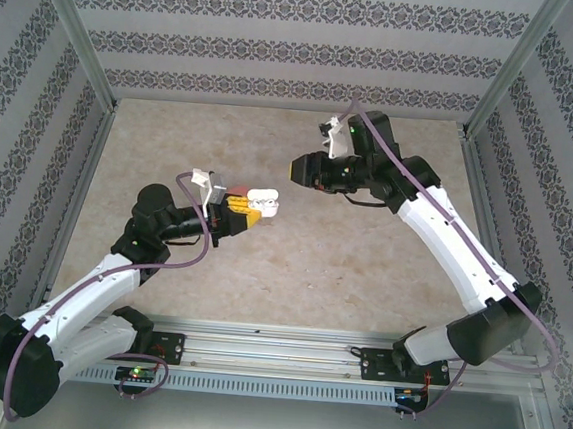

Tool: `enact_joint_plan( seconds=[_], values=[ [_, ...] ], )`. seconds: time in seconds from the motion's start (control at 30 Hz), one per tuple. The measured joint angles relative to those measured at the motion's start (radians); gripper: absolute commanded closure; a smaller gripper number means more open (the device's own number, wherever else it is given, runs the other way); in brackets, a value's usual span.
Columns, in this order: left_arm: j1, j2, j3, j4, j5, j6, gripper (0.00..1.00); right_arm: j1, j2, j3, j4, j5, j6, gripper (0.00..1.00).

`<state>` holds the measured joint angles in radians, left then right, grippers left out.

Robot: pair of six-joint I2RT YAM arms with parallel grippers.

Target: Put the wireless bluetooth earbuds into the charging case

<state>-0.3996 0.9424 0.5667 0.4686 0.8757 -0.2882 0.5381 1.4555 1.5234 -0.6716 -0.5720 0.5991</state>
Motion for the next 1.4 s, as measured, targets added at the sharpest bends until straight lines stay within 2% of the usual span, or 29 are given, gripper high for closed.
enact_joint_plan(
  seconds=[0.17,0.33,0.53,0.8,0.93,1.13,1.3,1.4],
  values=[
    [0.000,0.032,0.000,0.040,0.048,0.003,1.00,-0.005,0.055,-0.068,0.120,-0.220,0.072,0.68],
    [0.000,0.077,0.003,0.041,0.057,-0.001,1.00,0.019,0.092,-0.085,0.194,-0.352,0.101,0.70],
    [0.000,0.085,0.006,0.039,0.049,-0.009,1.00,0.045,0.092,-0.086,0.248,-0.447,0.099,0.70],
    [0.002,0.085,0.010,-0.009,0.028,-0.024,1.00,0.067,0.063,-0.086,0.227,-0.483,0.030,0.70],
    [0.024,0.084,0.008,-0.021,-0.023,-0.040,1.00,0.056,0.013,-0.087,0.150,-0.430,-0.018,0.66],
    [0.061,0.105,-0.041,-0.053,-0.103,-0.138,1.00,-0.075,-0.108,-0.176,0.114,-0.234,-0.063,0.55],
    [0.068,0.223,-0.092,-0.123,-0.152,-0.202,1.00,-0.172,-0.200,-0.307,0.111,-0.060,-0.080,0.47],
    [0.068,0.319,-0.129,-0.136,-0.173,-0.236,0.98,-0.217,-0.263,-0.375,0.119,0.038,-0.091,0.38]
  ],
)
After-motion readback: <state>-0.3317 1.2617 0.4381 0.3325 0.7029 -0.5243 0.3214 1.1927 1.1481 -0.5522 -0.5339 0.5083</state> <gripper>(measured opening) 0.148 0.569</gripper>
